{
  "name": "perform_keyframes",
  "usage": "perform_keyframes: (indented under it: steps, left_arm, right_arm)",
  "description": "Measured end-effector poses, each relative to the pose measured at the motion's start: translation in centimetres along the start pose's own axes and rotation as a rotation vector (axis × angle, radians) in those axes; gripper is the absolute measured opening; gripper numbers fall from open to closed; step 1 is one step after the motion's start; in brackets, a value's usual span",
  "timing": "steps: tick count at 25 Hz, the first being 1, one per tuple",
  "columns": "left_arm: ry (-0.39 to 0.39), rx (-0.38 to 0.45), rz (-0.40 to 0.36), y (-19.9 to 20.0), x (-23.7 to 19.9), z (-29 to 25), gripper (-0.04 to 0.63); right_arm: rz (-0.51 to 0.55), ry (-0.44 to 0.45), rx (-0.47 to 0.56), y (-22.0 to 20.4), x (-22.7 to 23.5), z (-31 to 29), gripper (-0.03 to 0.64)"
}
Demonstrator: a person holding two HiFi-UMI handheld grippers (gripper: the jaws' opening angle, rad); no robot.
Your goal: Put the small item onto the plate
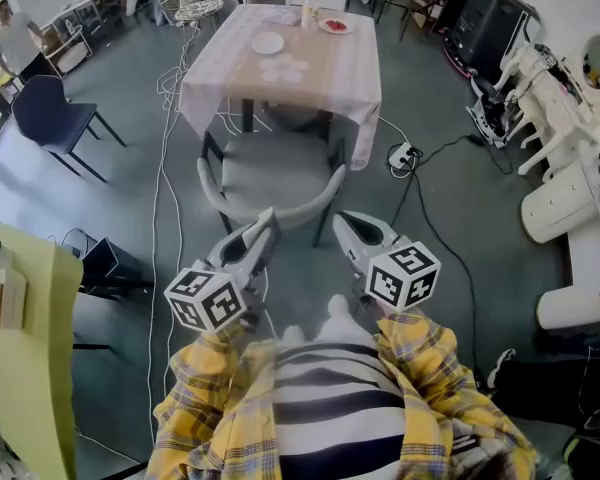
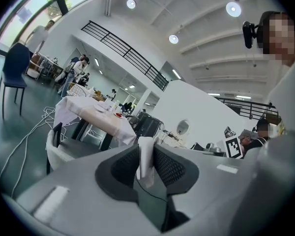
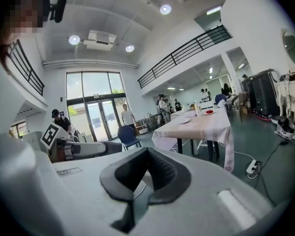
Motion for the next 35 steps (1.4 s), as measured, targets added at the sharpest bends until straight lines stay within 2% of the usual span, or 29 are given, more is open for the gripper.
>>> perform_keyframes:
  steps: [9,17,23,35]
  left_arm:
    - [0.017,-0.004,0.015,0.1,-1.8,-0.8,0.081]
    - [0.019,-0.009,0.042,0.9,-2.4,-4.6,0.081]
    - [0.048,0.027,0.052,2.7,-3.1,-8.1,0.081]
    - [0.076,0.036,0.052,4.5,-3.5,-15.1,0.081]
  right_arm:
    - [-0.022,-0.005,-0.051,-1.1,0.7,-1.4,-0.003]
    - [-0.020,-0.003,-0.053,0.0,4.3,-3.2,-0.003]
    - [-0.036,0.039,-0.056,0.8,7.5,-5.5,-0.003]
    - [-0.027,0.121,-0.062,2.4,13.5,-9.9,-0.003]
Point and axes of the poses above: the fingertips, and each gripper's own axes: z backward along the fingers, x to its right, y out of its top, the point moved 6 cm from there along z, backward along the fingers, and after that the axes turned 11 degrees about z, right-handed, at the moved point
